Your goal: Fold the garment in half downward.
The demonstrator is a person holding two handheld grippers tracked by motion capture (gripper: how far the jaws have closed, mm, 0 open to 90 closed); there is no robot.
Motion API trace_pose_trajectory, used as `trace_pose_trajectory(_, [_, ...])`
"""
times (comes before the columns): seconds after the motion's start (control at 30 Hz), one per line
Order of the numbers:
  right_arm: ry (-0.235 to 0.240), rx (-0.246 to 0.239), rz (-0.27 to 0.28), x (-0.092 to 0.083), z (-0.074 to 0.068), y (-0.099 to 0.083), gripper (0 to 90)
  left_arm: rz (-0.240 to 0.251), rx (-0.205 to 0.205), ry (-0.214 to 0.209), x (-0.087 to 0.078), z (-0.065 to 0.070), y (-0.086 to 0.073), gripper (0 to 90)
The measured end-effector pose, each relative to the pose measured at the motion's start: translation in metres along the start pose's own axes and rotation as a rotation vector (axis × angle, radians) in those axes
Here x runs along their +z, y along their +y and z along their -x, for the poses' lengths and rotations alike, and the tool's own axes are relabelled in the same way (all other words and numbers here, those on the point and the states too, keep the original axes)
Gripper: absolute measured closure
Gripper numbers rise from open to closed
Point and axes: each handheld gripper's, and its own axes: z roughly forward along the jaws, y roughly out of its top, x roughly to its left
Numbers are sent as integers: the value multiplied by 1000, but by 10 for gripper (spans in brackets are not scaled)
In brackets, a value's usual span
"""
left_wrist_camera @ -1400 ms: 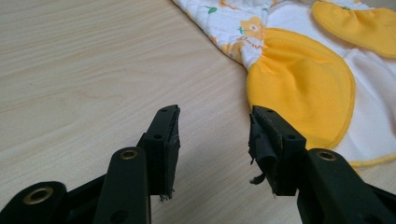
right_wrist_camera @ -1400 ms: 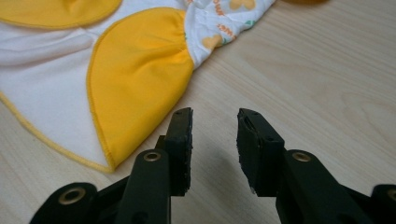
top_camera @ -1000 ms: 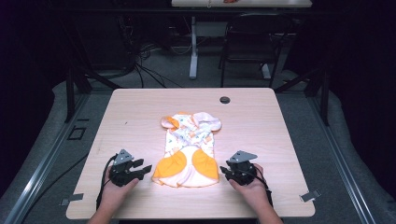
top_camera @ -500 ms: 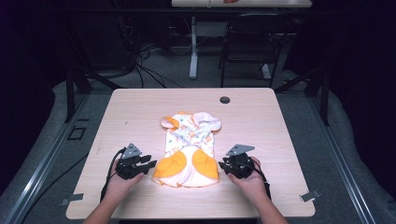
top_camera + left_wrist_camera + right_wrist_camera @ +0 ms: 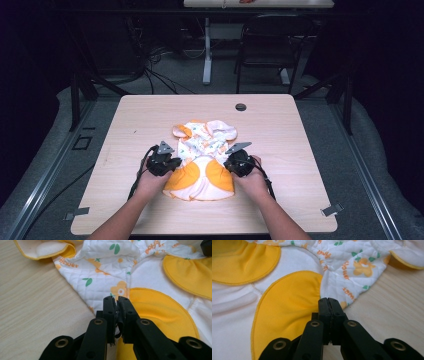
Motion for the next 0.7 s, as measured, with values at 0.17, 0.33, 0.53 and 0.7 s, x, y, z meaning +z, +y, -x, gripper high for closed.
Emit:
trace_pose_trajectory(0.17, [10, -7, -23, 9, -1, 2, 900, -47, 39, -6, 6, -1, -3, 898])
trace_pose_trajectory(0.33, [24, -5, -32, 8, 2, 0, 900, -47, 46, -28, 4, -1, -6, 900])
trace_pose_trajectory(0.53, [36, -37, -41, 2, -4, -6, 900, -53, 73, -52, -2, 5, -12, 900])
trace_pose_trajectory(0.7, [54, -64, -50, -5, -11, -14, 900, -61, 79, -85, -10, 10, -19, 900])
